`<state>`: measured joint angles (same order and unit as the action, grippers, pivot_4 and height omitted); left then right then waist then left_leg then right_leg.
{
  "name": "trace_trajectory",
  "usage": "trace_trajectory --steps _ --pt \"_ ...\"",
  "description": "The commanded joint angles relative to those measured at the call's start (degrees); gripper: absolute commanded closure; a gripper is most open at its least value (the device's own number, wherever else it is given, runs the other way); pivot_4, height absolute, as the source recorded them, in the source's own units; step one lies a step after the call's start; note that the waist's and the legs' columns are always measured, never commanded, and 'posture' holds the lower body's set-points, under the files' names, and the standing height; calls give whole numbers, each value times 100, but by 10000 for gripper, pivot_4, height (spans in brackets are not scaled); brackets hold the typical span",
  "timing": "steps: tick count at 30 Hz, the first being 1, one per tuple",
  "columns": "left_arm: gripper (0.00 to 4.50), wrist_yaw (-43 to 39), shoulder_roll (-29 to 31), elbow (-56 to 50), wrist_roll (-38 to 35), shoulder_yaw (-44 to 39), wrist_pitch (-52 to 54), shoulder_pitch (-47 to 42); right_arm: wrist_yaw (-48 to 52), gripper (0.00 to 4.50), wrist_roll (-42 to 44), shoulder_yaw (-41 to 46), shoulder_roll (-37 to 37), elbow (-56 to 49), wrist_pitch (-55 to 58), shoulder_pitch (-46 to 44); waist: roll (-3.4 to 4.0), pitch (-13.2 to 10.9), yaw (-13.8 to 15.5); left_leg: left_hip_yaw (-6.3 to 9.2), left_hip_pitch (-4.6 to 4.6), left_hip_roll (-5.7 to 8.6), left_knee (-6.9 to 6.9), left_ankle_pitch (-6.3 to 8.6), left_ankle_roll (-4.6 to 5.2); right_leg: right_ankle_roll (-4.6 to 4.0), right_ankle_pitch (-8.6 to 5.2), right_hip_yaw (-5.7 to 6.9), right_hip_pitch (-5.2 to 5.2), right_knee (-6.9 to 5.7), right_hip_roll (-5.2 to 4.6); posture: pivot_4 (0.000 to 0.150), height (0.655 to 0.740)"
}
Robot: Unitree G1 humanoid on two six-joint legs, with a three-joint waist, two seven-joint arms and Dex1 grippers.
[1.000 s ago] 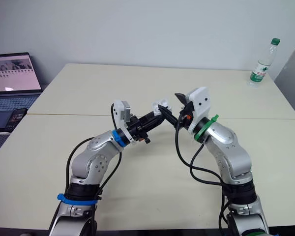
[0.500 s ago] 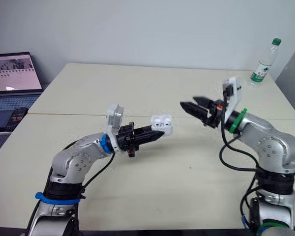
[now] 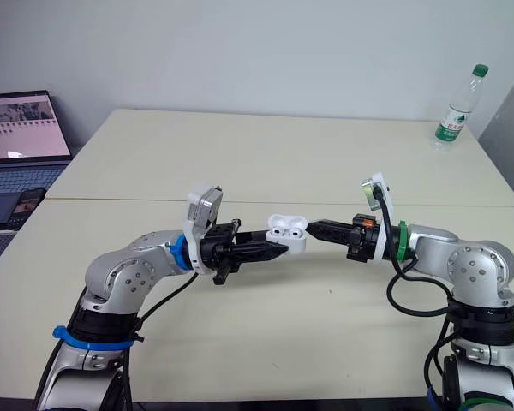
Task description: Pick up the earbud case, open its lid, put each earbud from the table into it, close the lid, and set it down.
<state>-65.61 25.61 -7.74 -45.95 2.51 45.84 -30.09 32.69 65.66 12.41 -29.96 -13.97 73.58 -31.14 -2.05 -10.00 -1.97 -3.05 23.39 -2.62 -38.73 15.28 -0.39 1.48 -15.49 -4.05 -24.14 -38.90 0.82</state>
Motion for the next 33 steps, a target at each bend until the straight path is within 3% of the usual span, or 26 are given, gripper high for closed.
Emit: trace_trajectory --steps 1,7,9,15,20,26,33 --pt "36760 -56 22 -54 -64 58 49 -111 77 44900 585 295 -16 -344 -100 -82 0 0 0 0 2 0 0 0 0 -1 1 0 -2 0 0 1500 7362" --pt "36760 -46 65 2 -45 129 142 -83 -56 44900 2110 717 -94 -321 -233 -132 0 0 5 11 8 0 0 0 0 -1 1 7 -2 2 0 1500 7362" --pt "36760 14 56 38 -62 117 202 -92 -102 44900 2208 696 -245 -361 -282 -46 1 0 7 12 8 2 0 0 0 -1 1 7 -1 3 0 1500 7362" --pt "36760 525 -123 275 234 177 160 -162 -374 44900 1421 500 -517 -324 -687 230 0 0 10 12 8 2 -1 0 0 5 -3 6 -2 2 -1 1500 7362" --pt "36760 1381 -283 867 1167 710 296 -525 -538 44900 369 232 -614 -248 -1140 491 0 0 15 14 10 4 -4 0 0 7 -3 6 -1 2 -1 1500 7362" --pt "36760 1570 -598 1682 1482 1040 845 -1145 -564 44900 -1020 -158 -836 -228 -1744 934 0 0 24 16 27 5 -4 0 0 2 0 9 -14 4 -1 1500 7362" --pt "36760 1686 -913 2648 1800 1048 1127 -1666 -616 44900 -1529 -85 -749 -341 -1975 1249 0 0 11 19 36 5 -7 -1 -1 1 0 10 -24 0 2 1500 7362"
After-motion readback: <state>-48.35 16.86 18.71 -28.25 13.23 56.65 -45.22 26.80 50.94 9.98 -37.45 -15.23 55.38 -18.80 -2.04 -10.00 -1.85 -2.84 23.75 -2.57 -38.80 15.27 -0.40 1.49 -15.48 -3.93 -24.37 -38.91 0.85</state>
